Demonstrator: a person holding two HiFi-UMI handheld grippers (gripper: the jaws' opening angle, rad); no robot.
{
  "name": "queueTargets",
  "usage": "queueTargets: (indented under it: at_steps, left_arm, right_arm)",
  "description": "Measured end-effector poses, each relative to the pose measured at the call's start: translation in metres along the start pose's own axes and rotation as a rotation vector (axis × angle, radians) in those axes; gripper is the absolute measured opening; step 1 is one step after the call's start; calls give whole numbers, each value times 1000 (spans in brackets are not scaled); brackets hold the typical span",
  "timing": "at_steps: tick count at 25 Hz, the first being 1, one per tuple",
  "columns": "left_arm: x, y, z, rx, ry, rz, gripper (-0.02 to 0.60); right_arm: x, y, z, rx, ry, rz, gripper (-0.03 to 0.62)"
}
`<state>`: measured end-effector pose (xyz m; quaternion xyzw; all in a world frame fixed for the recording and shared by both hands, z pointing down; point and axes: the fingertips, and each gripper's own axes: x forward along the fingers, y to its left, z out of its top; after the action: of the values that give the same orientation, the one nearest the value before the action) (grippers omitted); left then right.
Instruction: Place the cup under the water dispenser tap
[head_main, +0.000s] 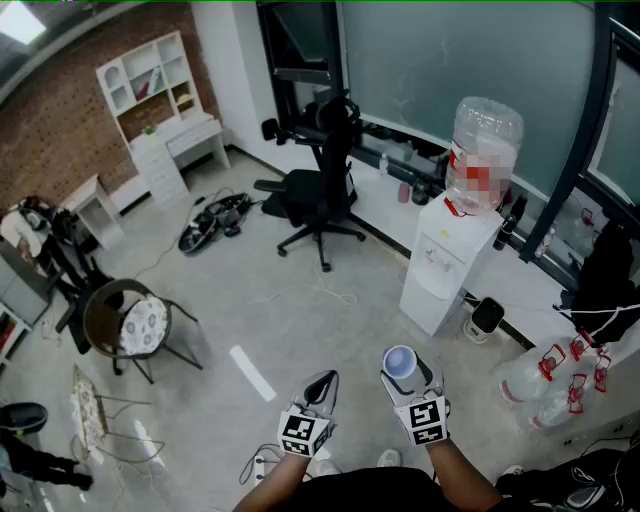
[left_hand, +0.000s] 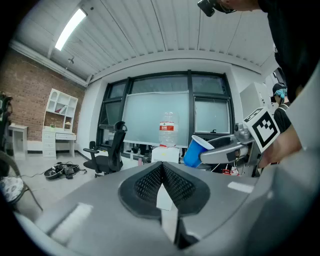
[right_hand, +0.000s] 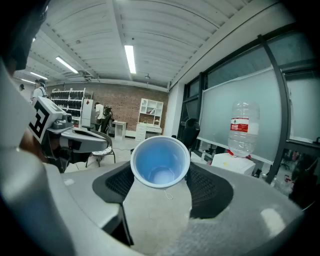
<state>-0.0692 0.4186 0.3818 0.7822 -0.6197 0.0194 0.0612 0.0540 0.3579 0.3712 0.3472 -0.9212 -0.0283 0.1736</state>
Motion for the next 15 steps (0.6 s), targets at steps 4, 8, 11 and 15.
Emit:
queueTargets:
  at_steps: [4, 8, 11, 15]
  left_arm:
    - [-4, 7, 0, 0, 3, 2, 17]
    - [-9, 12, -4, 4, 7, -3, 17]
    - [-14, 18, -8, 6, 14, -10, 17]
    - [-23, 25, -12, 4, 24, -24, 17]
  right_arm:
    - [3, 2, -7, 5, 13, -15, 328]
    - [4, 6, -10, 15, 17, -24, 328]
    - [5, 13, -9, 8, 10, -27, 328]
    - [6, 25, -6, 8, 12, -35, 328]
